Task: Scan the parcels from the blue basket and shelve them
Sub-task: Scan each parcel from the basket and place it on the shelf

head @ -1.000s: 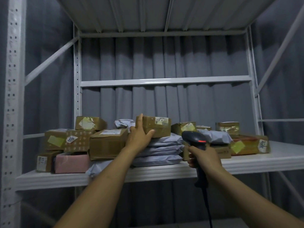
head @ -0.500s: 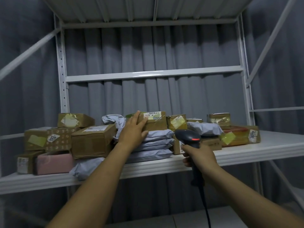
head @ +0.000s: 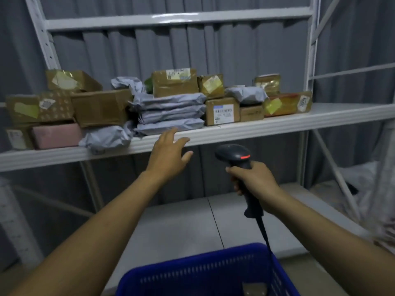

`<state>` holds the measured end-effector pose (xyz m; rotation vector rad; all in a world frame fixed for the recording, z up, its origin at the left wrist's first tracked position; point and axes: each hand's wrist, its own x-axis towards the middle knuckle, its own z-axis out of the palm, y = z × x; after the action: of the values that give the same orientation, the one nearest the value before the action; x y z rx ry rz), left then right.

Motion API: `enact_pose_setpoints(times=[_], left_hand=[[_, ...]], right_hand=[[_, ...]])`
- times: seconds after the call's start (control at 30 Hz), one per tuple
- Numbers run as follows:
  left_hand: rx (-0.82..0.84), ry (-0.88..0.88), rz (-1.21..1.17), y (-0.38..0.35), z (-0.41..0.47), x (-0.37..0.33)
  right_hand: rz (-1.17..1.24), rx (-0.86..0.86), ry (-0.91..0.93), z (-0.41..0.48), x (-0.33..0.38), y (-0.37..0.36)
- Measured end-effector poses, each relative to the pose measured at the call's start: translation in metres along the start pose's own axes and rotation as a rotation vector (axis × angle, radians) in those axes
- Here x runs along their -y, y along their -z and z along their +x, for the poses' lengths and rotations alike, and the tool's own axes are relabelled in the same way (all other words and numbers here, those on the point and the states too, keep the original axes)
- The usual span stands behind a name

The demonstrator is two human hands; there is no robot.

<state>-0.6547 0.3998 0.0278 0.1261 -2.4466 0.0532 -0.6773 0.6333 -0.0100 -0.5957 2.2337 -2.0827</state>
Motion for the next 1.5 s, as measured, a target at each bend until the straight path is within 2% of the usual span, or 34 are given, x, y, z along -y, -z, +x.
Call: enact_pose_setpoints(times=[0.13,0.27,0.43,0.63,0.8,0.93,1.07,1.23,1.3,1.4,1.5], left_hand=[[0.109,0.038,-0.114,-0.056,-0.069,-0.02],[0.323,0.135,-0.196,-0.123,-0.146,-0.041],[0.622,0.136,-0.196,-0.211,-0.234,-0.068],[0.944,0.062,-0.208,-0.311,-0.293,-0.104],[1.054,-0.066,-0.242,-0.385,-0.296,-0.135],[1.227,-0.042,-0.308,-0.427,-0.294,-0.153],[1.333,-0.011,-0.378,-0.442,-0.297,-0.155],[1.215,0.159,-0.585,-0.42,-0.302,-0.137],[1.079,0.282,-0.706,-0.396,-0.298,-0.127],[0.813,0.374,-0.751,-0.353,-0.288,-0.114],[0.593,0.484,-0.892,-0.305,-0.281,-0.102]], right_hand=[[-0.063,0.066,-0.144,-0.04,-0.064,0.012],[-0.233,0.093,-0.278,-0.076,-0.142,0.024],[-0.444,0.099,-0.456,-0.102,-0.238,0.043],[-0.536,0.141,-0.528,-0.091,-0.274,0.068],[-0.57,0.124,-0.608,-0.077,-0.317,0.084],[-0.554,0.131,-0.611,-0.067,-0.327,0.085],[-0.49,0.126,-0.649,-0.06,-0.328,0.077],[-0.421,0.115,-0.68,-0.056,-0.324,0.067],[-0.404,0.096,-0.674,-0.058,-0.319,0.062],[-0.385,0.049,-0.662,-0.06,-0.313,0.057],[-0.369,-0.038,-0.666,-0.06,-0.31,0.052]])
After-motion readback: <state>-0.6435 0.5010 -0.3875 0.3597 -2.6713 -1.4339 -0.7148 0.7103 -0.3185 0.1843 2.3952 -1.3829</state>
